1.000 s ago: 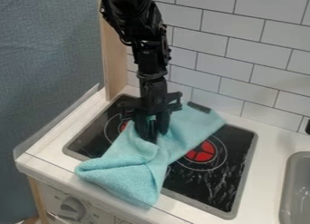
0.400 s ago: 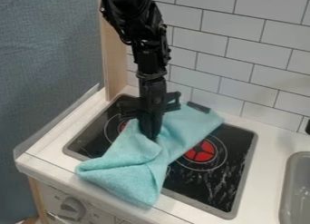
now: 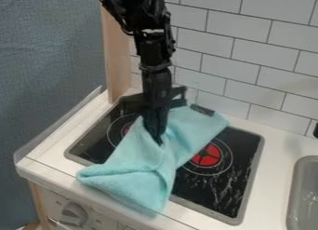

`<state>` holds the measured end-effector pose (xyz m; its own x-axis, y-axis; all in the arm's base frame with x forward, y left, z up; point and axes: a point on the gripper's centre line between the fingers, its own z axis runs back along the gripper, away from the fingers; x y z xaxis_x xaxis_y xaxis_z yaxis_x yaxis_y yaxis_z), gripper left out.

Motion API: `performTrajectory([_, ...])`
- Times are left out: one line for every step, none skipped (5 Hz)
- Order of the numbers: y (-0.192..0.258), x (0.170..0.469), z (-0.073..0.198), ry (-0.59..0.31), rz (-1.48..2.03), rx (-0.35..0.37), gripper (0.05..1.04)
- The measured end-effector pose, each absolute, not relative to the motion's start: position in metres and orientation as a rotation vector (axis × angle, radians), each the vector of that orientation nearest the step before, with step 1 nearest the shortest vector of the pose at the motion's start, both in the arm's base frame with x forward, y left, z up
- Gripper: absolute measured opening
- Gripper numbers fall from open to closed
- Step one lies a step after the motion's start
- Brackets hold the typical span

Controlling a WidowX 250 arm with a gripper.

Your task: Unfold the cloth from left to right

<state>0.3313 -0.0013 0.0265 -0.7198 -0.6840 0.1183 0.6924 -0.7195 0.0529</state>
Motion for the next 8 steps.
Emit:
performTrajectory([-0.009,0.334,0.049,-0.145,-2.348,-0.103,0.05])
performTrajectory([-0.031,0.336,0.059,-0.155,-2.338,-0.111,0.05])
performTrajectory([-0.049,0.339,0.064,-0.165,-2.337,-0.104,0.05])
performTrajectory([-0.072,0.345,0.068,-0.197,-2.347,-0.071,0.05])
performTrajectory([-0.092,0.348,0.058,-0.212,-2.357,-0.103,0.05])
performTrajectory([-0.113,0.35,0.051,-0.211,-2.409,-0.142,0.05])
performTrajectory([-0.125,0.352,0.038,-0.194,-2.444,-0.205,0.05])
performTrajectory([-0.132,0.352,0.028,-0.165,-2.481,-0.259,0.05])
